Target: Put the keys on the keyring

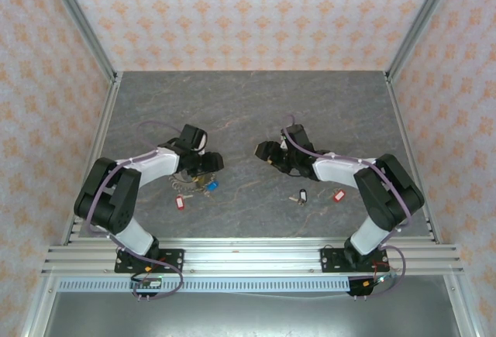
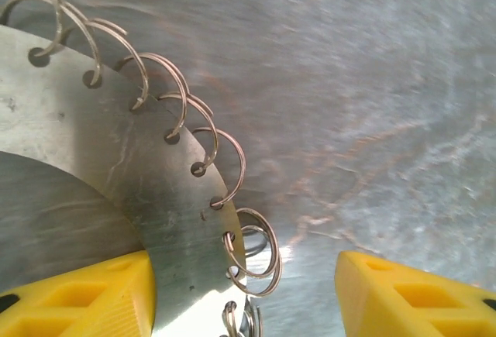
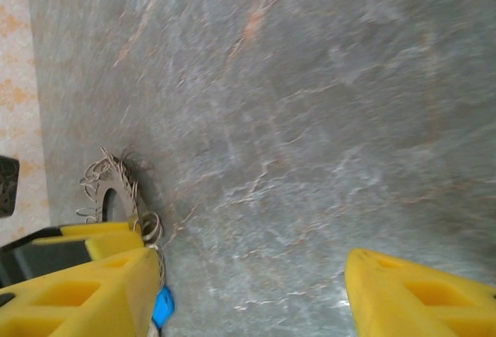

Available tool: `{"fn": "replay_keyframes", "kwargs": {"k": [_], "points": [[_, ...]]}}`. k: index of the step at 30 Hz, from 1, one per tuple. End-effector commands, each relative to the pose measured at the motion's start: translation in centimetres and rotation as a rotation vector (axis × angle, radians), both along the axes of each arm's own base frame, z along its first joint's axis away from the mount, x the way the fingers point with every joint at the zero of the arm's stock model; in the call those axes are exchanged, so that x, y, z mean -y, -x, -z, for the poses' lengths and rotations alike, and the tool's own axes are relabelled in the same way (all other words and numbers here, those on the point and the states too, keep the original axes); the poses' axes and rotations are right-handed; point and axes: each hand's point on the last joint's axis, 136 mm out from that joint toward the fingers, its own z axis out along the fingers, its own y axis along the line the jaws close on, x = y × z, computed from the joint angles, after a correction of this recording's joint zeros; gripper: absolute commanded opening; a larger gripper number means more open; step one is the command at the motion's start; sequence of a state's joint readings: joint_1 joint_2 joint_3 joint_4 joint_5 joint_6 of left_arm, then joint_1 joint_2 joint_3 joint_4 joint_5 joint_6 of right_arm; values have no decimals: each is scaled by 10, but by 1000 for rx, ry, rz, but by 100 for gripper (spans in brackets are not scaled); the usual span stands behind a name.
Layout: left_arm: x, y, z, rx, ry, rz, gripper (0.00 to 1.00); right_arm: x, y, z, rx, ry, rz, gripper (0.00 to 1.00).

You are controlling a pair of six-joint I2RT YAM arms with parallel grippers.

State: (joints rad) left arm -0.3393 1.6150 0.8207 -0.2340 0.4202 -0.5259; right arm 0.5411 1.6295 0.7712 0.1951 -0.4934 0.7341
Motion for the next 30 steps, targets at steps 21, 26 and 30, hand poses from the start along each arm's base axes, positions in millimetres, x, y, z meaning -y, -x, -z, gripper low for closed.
{"fn": "replay_keyframes", "kwargs": {"k": [21,26,30], "points": [[116,-6,-43,133,4,254,60,45,6,4,-41,-63,95,53],[68,-7,-50,168,-75,161,57,24,3,3,-54,-91,35,48],[35,-7,-45,140,-61,78,53,6,5,8,-70,-72,-17,45]]}}
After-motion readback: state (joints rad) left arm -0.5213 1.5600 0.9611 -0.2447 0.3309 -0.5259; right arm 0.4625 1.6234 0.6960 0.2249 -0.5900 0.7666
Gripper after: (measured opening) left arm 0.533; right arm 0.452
